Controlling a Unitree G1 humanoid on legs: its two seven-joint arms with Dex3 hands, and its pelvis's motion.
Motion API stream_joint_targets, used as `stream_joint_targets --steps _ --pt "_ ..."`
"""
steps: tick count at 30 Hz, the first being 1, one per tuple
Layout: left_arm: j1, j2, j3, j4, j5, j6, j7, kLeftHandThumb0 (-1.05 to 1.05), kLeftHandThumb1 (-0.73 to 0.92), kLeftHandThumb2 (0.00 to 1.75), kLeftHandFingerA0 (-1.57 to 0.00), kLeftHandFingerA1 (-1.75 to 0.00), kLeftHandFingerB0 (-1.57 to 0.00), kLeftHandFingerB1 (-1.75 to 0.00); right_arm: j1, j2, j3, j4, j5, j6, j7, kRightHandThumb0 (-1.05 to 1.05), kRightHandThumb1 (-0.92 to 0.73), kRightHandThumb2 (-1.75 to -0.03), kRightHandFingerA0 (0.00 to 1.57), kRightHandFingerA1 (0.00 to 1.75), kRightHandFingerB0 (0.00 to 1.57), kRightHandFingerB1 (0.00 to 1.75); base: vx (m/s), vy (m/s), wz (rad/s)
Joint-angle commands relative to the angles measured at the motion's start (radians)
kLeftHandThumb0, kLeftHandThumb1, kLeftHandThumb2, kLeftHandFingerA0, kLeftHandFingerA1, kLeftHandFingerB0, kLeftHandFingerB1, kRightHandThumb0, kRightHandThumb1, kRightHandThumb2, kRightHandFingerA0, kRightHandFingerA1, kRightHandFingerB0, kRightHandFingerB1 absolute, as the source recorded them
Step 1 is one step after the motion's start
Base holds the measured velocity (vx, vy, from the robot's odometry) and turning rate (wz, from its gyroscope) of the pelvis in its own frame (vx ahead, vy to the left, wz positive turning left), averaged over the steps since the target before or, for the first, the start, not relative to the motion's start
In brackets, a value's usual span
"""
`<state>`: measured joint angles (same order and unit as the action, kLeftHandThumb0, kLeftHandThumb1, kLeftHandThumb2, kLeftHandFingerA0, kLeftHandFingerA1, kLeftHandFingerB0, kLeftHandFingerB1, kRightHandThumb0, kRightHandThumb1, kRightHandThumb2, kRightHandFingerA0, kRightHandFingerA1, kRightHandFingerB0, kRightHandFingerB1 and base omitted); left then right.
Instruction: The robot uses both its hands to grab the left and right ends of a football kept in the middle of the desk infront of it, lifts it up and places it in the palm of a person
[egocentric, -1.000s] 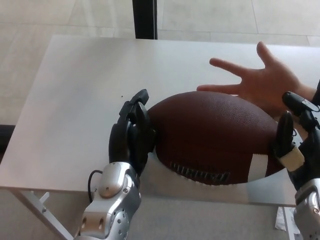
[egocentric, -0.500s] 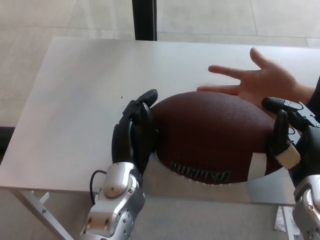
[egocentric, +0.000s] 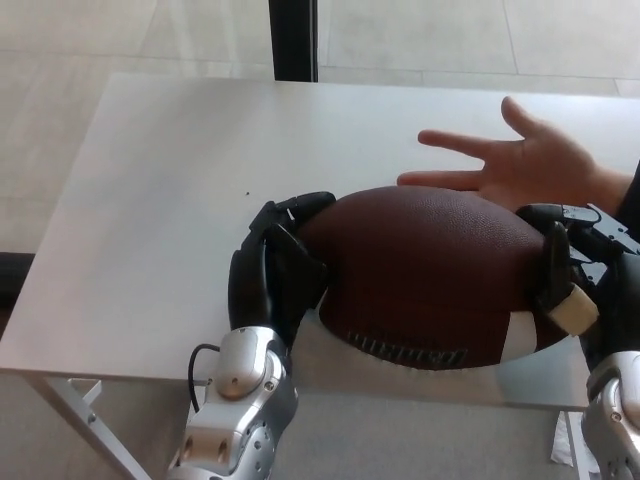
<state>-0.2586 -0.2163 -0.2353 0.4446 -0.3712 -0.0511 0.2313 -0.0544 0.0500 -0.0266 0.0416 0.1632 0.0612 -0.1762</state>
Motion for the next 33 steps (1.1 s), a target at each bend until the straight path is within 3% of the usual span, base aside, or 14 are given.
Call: stream_joint_targets --steps 1,12,13,14,15,19,20,22,24,25,26,28,29,33 --pt "0.031 -0.249 -0.286 0.132 0.076 0.229 -0.158 -0.2 0.69 1.48 -1.1 -1.75 -0.81 -1.75 -0.088 0.098 0.187 0.103 -0.035 -0.01 0.137 -0.3 0.16 -0.86 1.5 1.34 1.55 1.34 0.0 0.0 0.0" --pt "-0.094 -0.267 -0.189 0.127 0.021 0.246 -0.126 -0.21 0.73 1.38 -1.06 -1.75 -0.76 -1.75 -0.218 0.124 0.116 0.157 0.058 0.092 0.113 -0.28 0.22 -0.82 1.52 1.34 1.57 1.34 0.0 0.0 0.0" --pt "-0.126 -0.276 -0.158 0.123 0.004 0.266 -0.099 -0.15 0.76 1.34 -1.19 -1.75 -0.89 -1.58 -0.247 0.126 0.104 0.165 0.069 0.11 0.107 -0.28 0.22 -0.82 1.52 1.34 1.57 1.34 0.0 0.0 0.0" --pt "-0.13 -0.278 -0.153 0.123 0.0 0.269 -0.091 -0.15 0.76 1.34 -1.19 -1.75 -0.89 -1.58 -0.252 0.126 0.102 0.17 0.071 0.111 0.107 -0.28 0.22 -0.82 1.52 1.34 1.57 1.34 0.0 0.0 0.0" --pt "-0.147 -0.281 -0.138 0.116 -0.01 0.28 -0.078 -0.18 0.75 1.34 -1.02 -1.75 -0.68 -1.75 -0.269 0.128 0.094 0.169 0.082 0.126 0.103 -0.28 0.22 -0.82 1.52 1.34 1.57 1.34 0.0 0.0 0.0" --pt "-0.222 -0.281 -0.087 0.1 -0.043 0.317 -0.051 -0.19 0.74 1.38 -1.04 -1.75 -0.67 -1.75 -0.336 0.129 0.069 0.168 0.11 0.181 0.084 -0.27 0.22 -0.83 1.52 1.33 1.56 1.33 0.0 0.0 0.0" --pt "-0.275 -0.272 -0.06 0.096 -0.058 0.322 -0.052 -0.17 0.73 1.43 -1.04 -1.75 -0.72 -1.75 -0.375 0.129 0.05 0.161 0.128 0.208 0.071 -1.05 0.05 -1.35 1.57 1.18 1.57 1.0 0.0 0.0 0.0" --pt "-0.345 -0.249 -0.035 0.094 -0.061 0.304 -0.072 -0.14 0.77 1.43 -1.01 -1.75 -0.72 -1.75 -0.417 0.134 0.026 0.121 0.168 0.251 0.051 -1.05 0.07 -1.31 1.57 1.15 1.57 0.92 0.0 0.0 0.0" --pt "-0.438 -0.226 0.018 0.097 -0.088 0.346 -0.055 -0.12 0.72 1.42 -1.01 -1.75 -0.8 -1.75 -0.445 0.148 0.016 0.017 0.224 0.33 0.007 -0.64 -0.15 -1.26 1.55 1.2 1.43 1.07 0.0 0.0 0.0" --pt "-0.467 -0.216 0.039 0.109 -0.101 0.347 -0.061 -0.22 0.65 1.41 -1.27 -1.67 -1.06 -1.53 -0.455 0.152 0.018 -0.029 0.236 0.369 -0.02 -0.53 -0.18 -1.27 1.5 1.27 1.36 1.13 0.0 0.0 0.0" --pt "-0.487 -0.207 0.053 0.12 -0.109 0.345 -0.073 -0.05 0.76 1.35 -1.12 -1.24 -1.09 -1.21 -0.465 0.157 0.016 -0.062 0.246 0.402 -0.047 -0.46 -0.21 -1.32 1.46 1.32 1.31 1.17 0.0 0.0 0.0" --pt "-0.509 -0.195 0.07 0.136 -0.116 0.341 -0.098 -0.06 0.73 1.34 -1.15 -1.25 -1.12 -1.23 -0.474 0.163 0.013 -0.105 0.26 0.445 -0.077 -0.39 -0.23 -1.36 1.39 1.39 1.23 1.23 0.0 0.0 0.0" --pt "-0.549 -0.174 0.087 0.145 -0.123 0.356 -0.108 -0.16 0.47 1.46 -1.03 -1.75 -0.82 -1.75 -0.493 0.17 0.007 -0.151 0.284 0.472 -0.104 -0.24 -0.28 -1.45 1.24 1.55 1.07 1.36 0.0 0.0 0.0" --pt "-0.62 -0.149 0.118 0.157 -0.132 0.393 -0.103 -0.14 0.43 1.44 -0.99 -1.75 -0.82 -1.7 -0.541 0.179 -0.011 -0.216 0.309 0.539 -0.154 -0.24 -0.4 -1.35 1.15 1.63 0.97 1.45 0.0 0.0 0.0"
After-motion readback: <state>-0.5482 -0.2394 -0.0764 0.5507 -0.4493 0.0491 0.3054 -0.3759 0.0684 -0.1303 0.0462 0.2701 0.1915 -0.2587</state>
